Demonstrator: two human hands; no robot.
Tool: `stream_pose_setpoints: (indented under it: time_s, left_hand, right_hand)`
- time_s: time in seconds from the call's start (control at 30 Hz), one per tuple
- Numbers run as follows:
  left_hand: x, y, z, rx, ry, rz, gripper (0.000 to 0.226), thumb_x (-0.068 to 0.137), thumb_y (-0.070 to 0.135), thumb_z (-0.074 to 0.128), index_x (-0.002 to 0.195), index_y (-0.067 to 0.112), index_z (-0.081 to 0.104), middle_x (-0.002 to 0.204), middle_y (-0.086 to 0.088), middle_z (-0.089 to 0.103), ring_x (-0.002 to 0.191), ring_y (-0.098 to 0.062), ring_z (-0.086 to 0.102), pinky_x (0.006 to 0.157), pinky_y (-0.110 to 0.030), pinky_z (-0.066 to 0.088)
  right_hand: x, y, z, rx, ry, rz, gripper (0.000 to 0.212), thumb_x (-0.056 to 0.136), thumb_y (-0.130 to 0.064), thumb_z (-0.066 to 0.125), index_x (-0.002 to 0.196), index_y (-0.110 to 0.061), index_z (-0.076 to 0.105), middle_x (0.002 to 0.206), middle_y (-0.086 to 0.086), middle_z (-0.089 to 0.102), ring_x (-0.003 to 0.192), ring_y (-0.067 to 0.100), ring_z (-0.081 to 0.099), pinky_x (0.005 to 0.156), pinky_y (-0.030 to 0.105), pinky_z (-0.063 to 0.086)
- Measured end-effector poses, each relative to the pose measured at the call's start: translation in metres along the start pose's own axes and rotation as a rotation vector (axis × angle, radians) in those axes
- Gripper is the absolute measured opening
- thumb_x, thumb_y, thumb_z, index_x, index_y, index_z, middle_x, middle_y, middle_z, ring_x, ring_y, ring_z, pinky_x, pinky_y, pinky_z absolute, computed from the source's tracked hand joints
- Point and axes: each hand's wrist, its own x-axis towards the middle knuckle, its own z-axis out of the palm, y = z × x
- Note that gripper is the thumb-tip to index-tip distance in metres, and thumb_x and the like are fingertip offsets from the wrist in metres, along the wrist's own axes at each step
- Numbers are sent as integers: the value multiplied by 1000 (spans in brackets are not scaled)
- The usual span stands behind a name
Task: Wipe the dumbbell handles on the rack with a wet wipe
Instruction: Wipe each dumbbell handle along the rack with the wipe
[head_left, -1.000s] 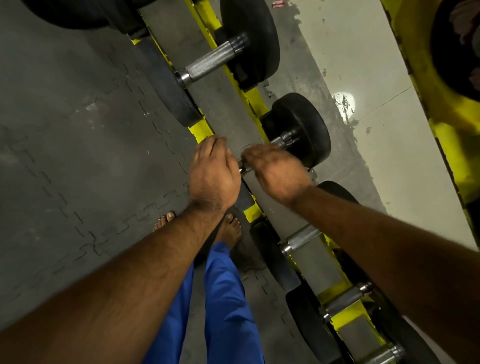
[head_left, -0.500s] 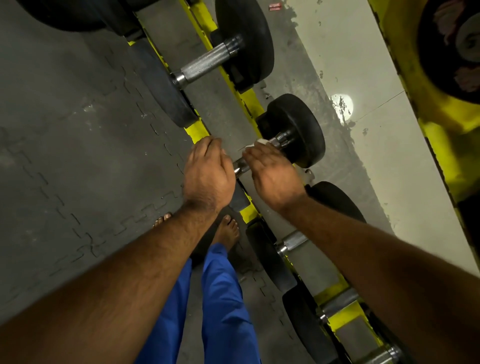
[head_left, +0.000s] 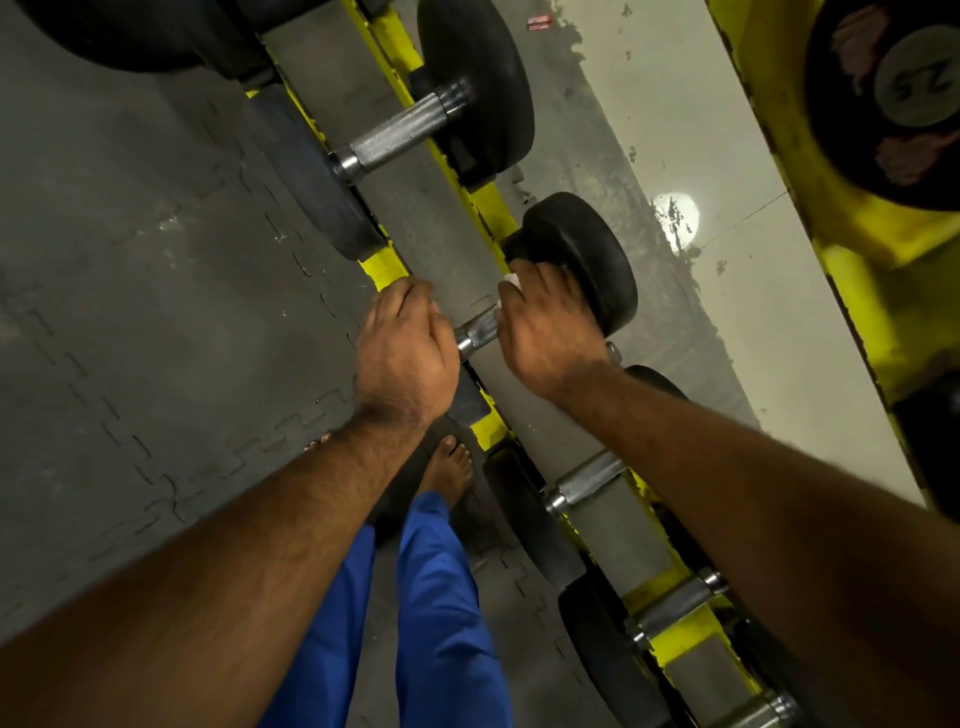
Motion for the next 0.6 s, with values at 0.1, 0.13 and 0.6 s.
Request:
stream_pose_setpoints:
  time_s: [0.1,0.13,0.6]
  left_hand:
    - [0,0,0,-1,-10,-7,51,95,29,29,120,-1,62,124,-16,61,115,-29,56,98,-40,45]
    - [-1,1,0,2,-8,-9,51,95,29,29,120,-1,62,124,-17,61,116,-29,56,98,-40,45]
    - [1,-3,2,5,-24,-24,50,96,29,30,120,0,62,126,-16,61,117,-28,55,98,-39,45]
  right_hand:
    - [-2,2,3,18,-29,5,33,95,-24,47,119,-7,62,128,17,61,131,34,48,114,47,33]
    - [0,2,3,47,-26,3,30,94,-21,50,115,-6,65,124,17,64,131,34,49,116,47,32]
    - [16,6,-2,157,-127,-32,30,97,-31,37,95,-15,62,94,5,60,96,24,50,101,40,32]
